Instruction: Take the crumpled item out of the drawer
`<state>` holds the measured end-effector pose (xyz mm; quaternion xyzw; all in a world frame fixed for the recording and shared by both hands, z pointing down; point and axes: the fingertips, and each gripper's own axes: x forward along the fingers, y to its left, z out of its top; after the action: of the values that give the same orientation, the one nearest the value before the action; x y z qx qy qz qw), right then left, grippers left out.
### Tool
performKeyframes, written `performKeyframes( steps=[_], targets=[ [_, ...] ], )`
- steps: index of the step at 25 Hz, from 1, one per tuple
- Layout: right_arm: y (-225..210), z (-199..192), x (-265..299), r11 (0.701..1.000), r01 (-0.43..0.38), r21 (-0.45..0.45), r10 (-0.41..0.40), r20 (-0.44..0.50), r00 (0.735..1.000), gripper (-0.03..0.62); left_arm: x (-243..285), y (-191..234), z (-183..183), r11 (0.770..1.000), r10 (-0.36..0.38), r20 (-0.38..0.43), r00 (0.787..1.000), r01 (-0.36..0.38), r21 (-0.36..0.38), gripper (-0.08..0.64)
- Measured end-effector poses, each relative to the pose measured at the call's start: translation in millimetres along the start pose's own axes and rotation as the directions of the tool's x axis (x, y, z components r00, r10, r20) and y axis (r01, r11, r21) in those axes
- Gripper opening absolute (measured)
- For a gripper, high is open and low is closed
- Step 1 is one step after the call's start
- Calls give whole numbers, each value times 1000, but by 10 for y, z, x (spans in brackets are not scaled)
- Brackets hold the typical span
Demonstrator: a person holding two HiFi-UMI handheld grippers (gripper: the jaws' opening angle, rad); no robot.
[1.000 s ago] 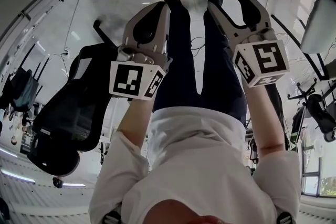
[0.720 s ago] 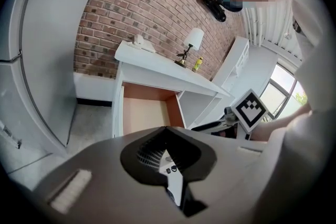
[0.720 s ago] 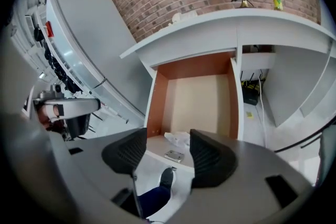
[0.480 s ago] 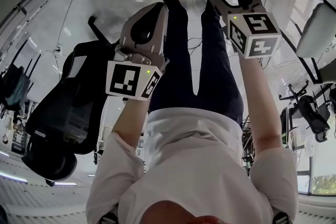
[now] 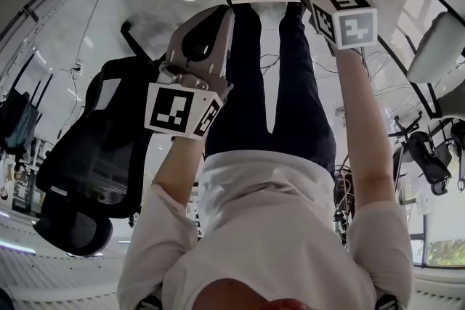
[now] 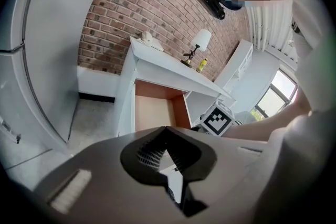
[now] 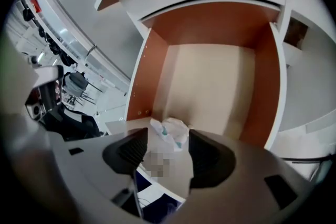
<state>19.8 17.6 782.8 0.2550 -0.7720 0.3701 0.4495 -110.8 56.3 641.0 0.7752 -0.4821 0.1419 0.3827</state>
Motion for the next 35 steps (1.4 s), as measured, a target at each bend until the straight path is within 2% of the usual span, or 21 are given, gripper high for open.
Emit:
performKeyframes(
  steps=[3,6,18,28,29,30,31,35],
  targets=[
    [7,-91,143,999,-33,-27,31,-74,997,252,-7,69,24,1000,2,-2,1000,-2,-4,9],
    [-31,-161,233,998,-32,-51,26,-123,992,252,0,123,50,1000,2,2,1000,-2,-12,9],
    [-31,-199,454,989,-49,-140,12,-251,968,226,12,256,100,999,6,11,1000,-6,-40,9],
    [-28,-221,546,987,-49,-152,7,-271,963,225,10,337,85,999,15,9,1000,-15,-49,9],
    [-28,-224,543,987,-50,-152,7,-271,962,215,12,334,86,999,15,10,1000,-15,-49,9],
    [-29,-225,536,987,-50,-153,7,-271,963,114,16,328,87,999,15,10,1000,-14,-49,9],
    [-29,-223,529,986,-50,-157,6,-269,963,53,20,322,89,999,14,11,1000,-14,-50,9],
    [-33,-215,519,985,-45,-169,-2,-269,963,19,29,316,86,999,13,11,1000,-12,-49,9]
  ],
)
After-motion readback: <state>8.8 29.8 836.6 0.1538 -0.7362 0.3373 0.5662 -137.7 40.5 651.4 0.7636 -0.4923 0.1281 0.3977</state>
